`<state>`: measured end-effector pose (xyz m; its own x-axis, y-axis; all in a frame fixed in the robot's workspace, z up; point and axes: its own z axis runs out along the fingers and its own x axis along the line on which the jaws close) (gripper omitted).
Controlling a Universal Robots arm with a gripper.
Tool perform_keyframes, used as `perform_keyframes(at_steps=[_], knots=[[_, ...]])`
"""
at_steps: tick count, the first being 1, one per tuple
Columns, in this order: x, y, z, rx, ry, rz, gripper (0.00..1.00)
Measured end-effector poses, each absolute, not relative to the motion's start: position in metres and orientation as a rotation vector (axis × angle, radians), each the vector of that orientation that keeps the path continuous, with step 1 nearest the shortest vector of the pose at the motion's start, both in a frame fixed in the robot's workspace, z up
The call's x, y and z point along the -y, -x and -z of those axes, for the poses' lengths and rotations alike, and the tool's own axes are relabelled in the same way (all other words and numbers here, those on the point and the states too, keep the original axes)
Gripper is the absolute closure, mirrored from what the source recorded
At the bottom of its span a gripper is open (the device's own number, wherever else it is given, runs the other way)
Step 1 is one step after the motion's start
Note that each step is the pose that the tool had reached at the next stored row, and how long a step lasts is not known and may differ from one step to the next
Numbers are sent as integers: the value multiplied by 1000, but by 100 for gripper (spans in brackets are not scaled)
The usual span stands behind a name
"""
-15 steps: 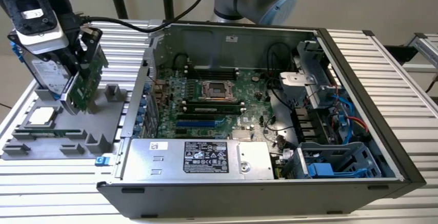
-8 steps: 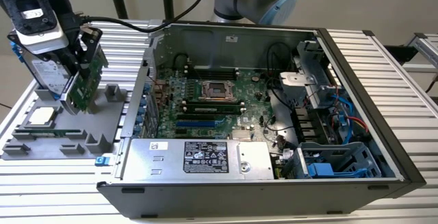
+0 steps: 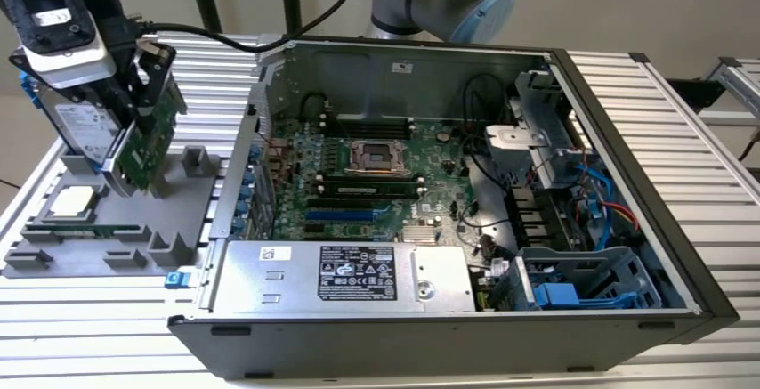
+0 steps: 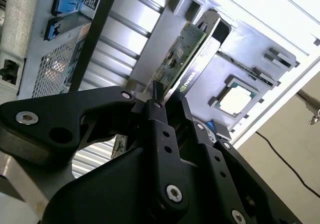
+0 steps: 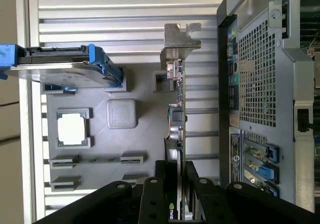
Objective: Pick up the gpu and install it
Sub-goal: 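Pick up the gpu and move the gpu toward the slot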
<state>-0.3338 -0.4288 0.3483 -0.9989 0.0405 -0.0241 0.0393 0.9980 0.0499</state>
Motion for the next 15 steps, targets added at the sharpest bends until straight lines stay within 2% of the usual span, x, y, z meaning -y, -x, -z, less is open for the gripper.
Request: perform_keyframes(at_steps=[15], knots=[[429, 334, -365, -3115, -62, -77, 100]])
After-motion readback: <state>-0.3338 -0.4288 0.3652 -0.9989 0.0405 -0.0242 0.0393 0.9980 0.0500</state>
